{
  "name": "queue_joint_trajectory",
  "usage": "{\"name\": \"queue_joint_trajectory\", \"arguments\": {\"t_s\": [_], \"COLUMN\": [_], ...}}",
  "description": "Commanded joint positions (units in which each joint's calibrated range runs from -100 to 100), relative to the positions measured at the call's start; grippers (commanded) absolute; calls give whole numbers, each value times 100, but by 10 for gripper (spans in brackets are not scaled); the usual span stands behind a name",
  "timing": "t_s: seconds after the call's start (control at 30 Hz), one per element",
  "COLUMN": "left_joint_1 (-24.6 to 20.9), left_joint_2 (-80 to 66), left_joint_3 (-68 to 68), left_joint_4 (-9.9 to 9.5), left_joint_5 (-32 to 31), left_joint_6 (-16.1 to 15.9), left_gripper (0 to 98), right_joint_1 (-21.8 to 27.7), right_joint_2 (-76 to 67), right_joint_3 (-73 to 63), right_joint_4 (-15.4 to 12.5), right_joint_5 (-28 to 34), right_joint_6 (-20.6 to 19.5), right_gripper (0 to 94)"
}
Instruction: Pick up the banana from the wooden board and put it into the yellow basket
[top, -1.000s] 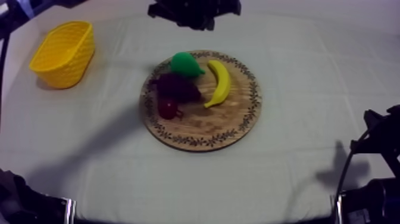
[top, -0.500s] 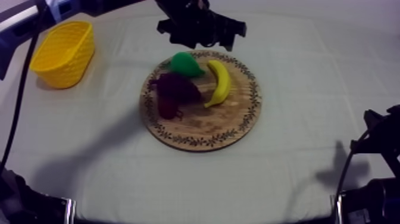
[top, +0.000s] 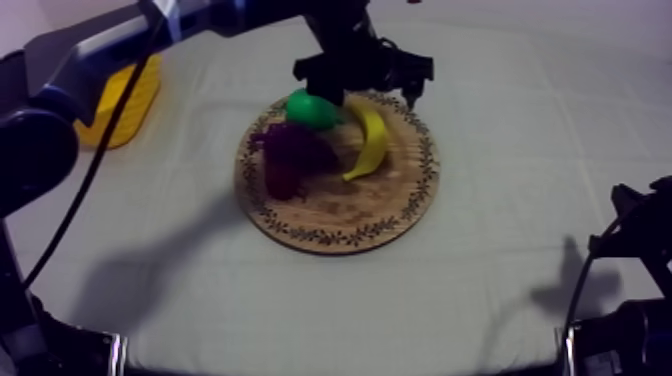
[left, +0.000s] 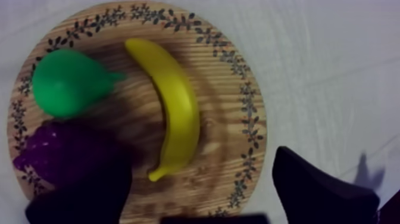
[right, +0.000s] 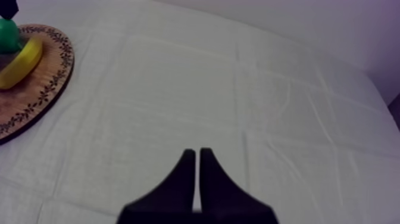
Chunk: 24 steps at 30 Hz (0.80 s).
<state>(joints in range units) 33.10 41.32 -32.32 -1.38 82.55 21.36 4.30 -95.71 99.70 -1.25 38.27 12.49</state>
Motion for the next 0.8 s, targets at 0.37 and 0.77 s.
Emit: {"name": "queue_joint_trajectory", "arguments": {"t_s": [0.37, 0.77], "left_joint_1": [-36, -127], "left_joint_2": [1554, 2408], "left_joint_3": [-2144, -3351], "left_joint_4": [60, 78], "left_joint_5": [957, 1695], "left_joint_6": [-26, 26], "left_gripper": [843, 794], "right_joint_1": [-1, -1], "right_joint_2": [-4, -4], "right_joint_3": [-3, -3], "right_joint_4": [1, 1], "right_joint_5": [4, 4], "right_joint_6": [-1, -1], "right_gripper": [6, 6]}}
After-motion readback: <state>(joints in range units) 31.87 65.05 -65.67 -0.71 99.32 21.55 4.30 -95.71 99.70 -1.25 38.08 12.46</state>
